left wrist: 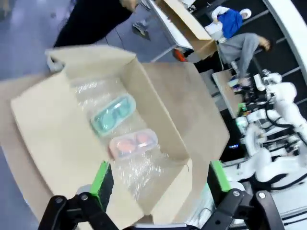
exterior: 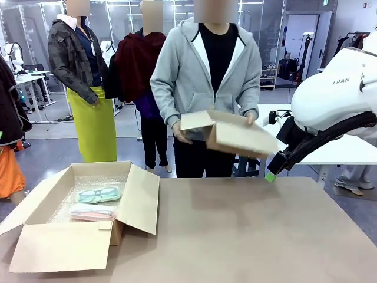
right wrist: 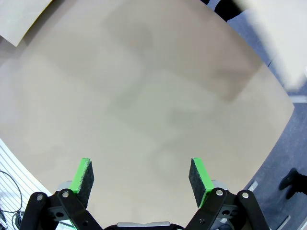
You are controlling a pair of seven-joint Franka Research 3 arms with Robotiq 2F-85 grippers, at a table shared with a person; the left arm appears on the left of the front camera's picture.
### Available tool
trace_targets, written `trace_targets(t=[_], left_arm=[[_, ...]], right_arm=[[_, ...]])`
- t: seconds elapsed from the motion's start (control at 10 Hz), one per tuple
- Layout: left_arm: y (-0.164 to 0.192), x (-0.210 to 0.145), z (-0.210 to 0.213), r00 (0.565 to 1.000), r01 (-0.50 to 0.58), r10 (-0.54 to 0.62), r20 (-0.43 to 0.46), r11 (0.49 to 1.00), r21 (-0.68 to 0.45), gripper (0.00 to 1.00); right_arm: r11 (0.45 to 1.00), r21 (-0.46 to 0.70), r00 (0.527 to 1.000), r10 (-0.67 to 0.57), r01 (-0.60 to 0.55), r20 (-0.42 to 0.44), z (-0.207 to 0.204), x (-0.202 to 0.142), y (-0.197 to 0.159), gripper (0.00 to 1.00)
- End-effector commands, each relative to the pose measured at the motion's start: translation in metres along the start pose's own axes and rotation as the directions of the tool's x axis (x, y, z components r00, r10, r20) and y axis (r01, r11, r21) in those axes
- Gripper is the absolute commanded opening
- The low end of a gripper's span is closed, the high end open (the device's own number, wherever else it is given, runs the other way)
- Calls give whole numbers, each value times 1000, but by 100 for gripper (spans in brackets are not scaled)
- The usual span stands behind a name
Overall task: Pack the glasses set securely to prepare it for shipping.
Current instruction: Position the Package Box on the left side of the table.
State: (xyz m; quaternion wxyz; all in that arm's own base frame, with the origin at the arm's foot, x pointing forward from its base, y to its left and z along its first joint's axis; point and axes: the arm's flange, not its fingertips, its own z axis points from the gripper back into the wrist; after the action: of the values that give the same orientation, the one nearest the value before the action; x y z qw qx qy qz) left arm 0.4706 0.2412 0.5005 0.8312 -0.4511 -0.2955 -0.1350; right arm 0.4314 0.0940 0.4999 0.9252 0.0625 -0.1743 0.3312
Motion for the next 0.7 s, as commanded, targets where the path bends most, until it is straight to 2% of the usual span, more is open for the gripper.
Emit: trace_targets(t=[0.0, 0.2, 0.3, 0.4, 0.5, 0.6], left_arm=[[-58, -13, -59, 986, 156, -161, 33, 981, 118, 100], [-114, -13, -106, 966, 256, -252, -48, 961, 107, 100], [-139, -21, -125, 943, 325, -315, -108, 941, 93, 100], [-163, -32, -140, 906, 415, -400, -140, 903, 107, 100], [-187, -41, -158, 852, 511, -483, -200, 851, 120, 100], [-201, -46, -170, 807, 564, -519, -282, 819, 107, 100]], right_arm=[[1000, -5, 1000, 17, -17, -8, 2, 1, -1, 100], [1000, -5, 1000, 17, -17, -8, 2, 1, -1, 100], [1000, -5, 1000, 17, -17, -8, 2, 1, -1, 100], [1000, -5, 1000, 17, -17, -8, 2, 1, -1, 100], [1000, -5, 1000, 17, -17, -8, 2, 1, -1, 100], [1000, -5, 1000, 17, -17, -8, 2, 1, -1, 100]])
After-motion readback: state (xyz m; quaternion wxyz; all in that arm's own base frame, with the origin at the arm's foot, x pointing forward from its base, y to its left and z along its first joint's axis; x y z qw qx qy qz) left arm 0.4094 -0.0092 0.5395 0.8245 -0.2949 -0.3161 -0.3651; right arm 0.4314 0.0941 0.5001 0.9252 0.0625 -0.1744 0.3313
